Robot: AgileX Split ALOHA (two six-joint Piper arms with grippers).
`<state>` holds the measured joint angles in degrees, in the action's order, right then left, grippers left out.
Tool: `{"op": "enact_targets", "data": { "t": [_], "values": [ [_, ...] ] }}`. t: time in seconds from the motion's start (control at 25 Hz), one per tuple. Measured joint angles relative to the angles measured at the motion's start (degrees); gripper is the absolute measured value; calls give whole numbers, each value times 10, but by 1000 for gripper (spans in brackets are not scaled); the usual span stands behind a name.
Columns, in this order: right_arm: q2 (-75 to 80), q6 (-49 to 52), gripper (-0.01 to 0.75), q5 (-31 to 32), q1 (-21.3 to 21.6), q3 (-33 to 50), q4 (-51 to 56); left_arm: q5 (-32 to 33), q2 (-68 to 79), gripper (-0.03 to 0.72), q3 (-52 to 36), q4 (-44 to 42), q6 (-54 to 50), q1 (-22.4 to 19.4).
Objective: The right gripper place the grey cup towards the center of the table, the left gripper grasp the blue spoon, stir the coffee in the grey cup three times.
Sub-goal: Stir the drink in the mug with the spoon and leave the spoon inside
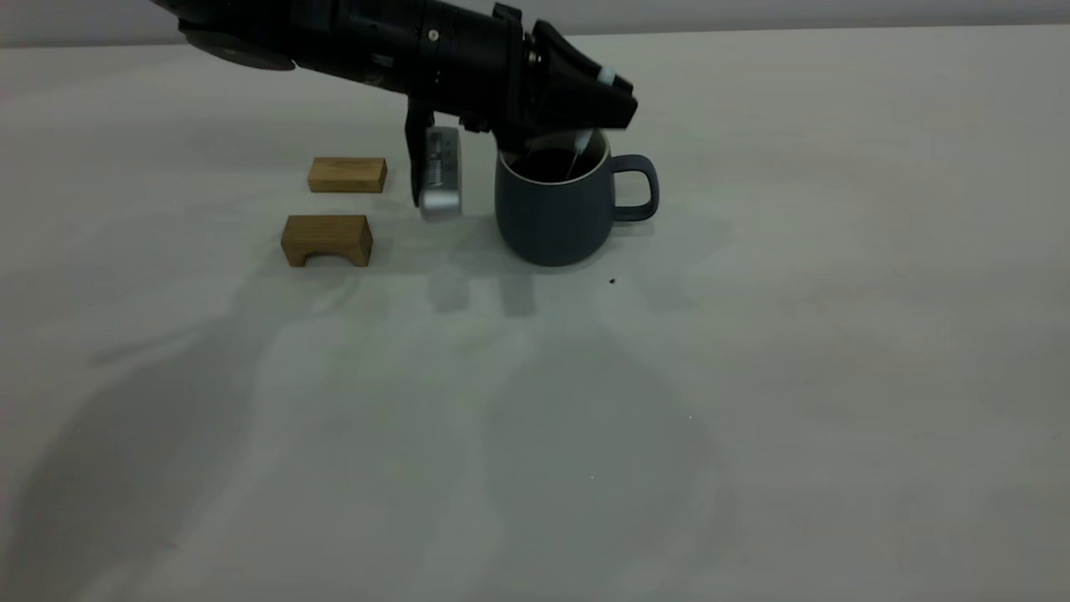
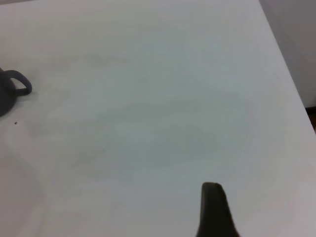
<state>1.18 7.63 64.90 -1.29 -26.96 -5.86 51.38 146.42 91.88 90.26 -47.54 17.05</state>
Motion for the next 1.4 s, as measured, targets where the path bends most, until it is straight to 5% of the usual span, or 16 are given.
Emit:
{"op": "enact_targets", "data": {
  "t": [0.24,0.6,1.24,1.4],
  "values": [
    [0,0,541,0,0,0,0,7,0,150,0,-22,-44,-23],
    [0,0,541,0,0,0,0,-78,3,149,0,88,-22,0],
    [0,0,541,0,0,0,0,-28,20,146,0,79,-19,2],
    [0,0,541,0,0,0,0,-10,20,225,0,62,-19,-10]
  ]
}}
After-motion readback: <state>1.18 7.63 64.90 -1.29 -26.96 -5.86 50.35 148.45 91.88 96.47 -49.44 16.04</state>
